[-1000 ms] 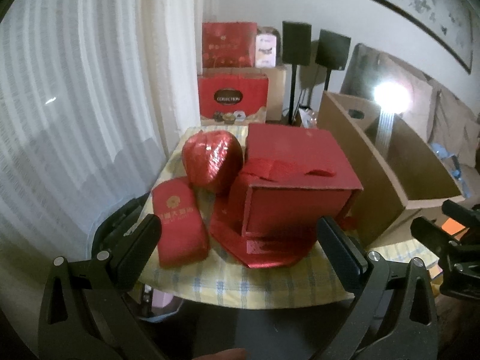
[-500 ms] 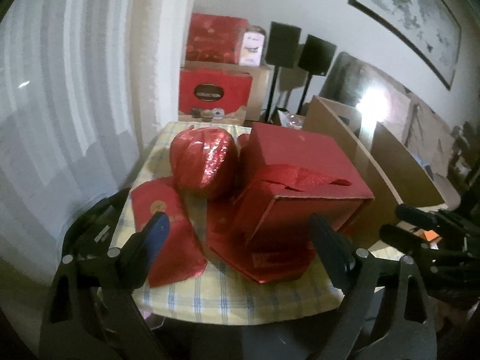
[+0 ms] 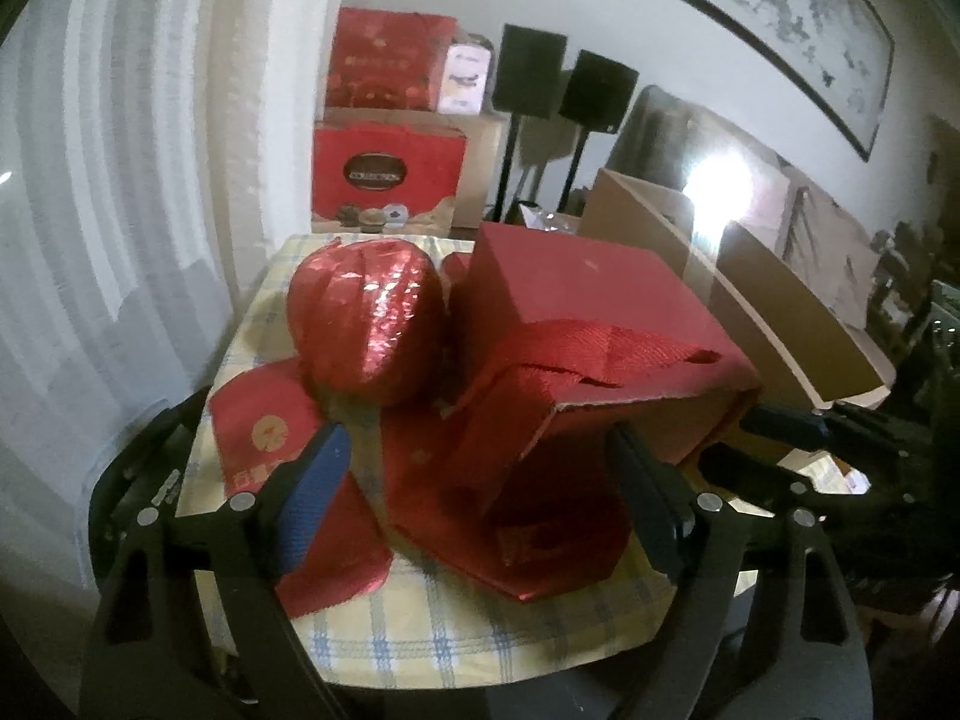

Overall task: Organize objects
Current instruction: 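Close both grippers on the sides of the red ribbon gift box, then lift the red gift box with both grippers and carry it toward the cardboard tray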

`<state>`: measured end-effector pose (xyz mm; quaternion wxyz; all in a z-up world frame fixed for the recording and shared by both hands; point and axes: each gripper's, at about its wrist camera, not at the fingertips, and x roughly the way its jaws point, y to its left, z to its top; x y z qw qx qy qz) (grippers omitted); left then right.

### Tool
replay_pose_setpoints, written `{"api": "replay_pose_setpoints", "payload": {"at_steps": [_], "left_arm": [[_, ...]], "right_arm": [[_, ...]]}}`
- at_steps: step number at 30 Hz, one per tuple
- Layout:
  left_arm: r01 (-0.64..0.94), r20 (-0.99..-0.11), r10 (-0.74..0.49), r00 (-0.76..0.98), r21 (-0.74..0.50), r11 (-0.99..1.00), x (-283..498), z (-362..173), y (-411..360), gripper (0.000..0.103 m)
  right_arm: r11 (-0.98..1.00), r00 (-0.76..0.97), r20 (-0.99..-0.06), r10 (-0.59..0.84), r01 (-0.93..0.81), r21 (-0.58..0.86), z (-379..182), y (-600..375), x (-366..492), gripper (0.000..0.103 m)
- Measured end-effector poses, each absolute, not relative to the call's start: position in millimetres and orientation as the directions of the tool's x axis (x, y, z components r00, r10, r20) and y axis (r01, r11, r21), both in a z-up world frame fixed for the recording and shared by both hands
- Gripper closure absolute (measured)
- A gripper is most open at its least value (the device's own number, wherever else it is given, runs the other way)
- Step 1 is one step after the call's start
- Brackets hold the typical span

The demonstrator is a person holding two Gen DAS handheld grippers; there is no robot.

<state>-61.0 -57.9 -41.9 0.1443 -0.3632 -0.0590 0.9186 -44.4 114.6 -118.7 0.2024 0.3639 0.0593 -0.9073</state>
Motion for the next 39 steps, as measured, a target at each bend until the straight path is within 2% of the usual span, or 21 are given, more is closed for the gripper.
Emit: {"api": "replay_pose_setpoints", "payload": {"at_steps": [5, 11, 19, 22, 25, 30, 39], "left_arm": [[-0.276, -0.643, 0.362, -0.675, -0.235, -0.932, -67, -44, -53, 0.021], [-0.325, -0.640, 0.423, -0.641, -0.273, -0.905, -72, -50, -50, 0.029], [-0.358, -0.628, 0.461, -0.627, -0.294, -0.887, -81, -51, -49, 0.030], [-0.377, -0.618, 0.482, -0.621, -0.303, -0.875, -87, -49, -48, 0.030], [-0.405, -0.610, 0.531, -0.588, -0.347, -0.846, -94, -51, -47, 0.031], [-0.398, -0.616, 0.503, -0.606, -0.313, -0.862, -95, -46, -45, 0.035], [-0.414, -0.564, 0.513, -0.647, -0.305, -0.857, -93, -13, -42, 0.035]], "right_arm": [[-0.898, -0.650, -0.685, -0.330, 0.439, 0.017, -122, 105, -46, 0.053], [-0.893, -0.646, -0.689, -0.327, 0.449, 0.003, -123, 102, -51, 0.052], [-0.899, -0.647, -0.697, -0.310, 0.439, -0.008, -126, 98, -58, 0.052], [-0.902, -0.653, -0.692, -0.307, 0.431, -0.007, -127, 97, -62, 0.048], [-0.898, -0.654, -0.687, -0.317, 0.440, -0.004, -127, 94, -64, 0.050], [-0.900, -0.678, -0.662, -0.320, 0.436, -0.012, -118, 93, -61, 0.056], [-0.899, -0.710, -0.611, -0.350, 0.439, 0.006, -80, 104, -67, 0.057]]}}
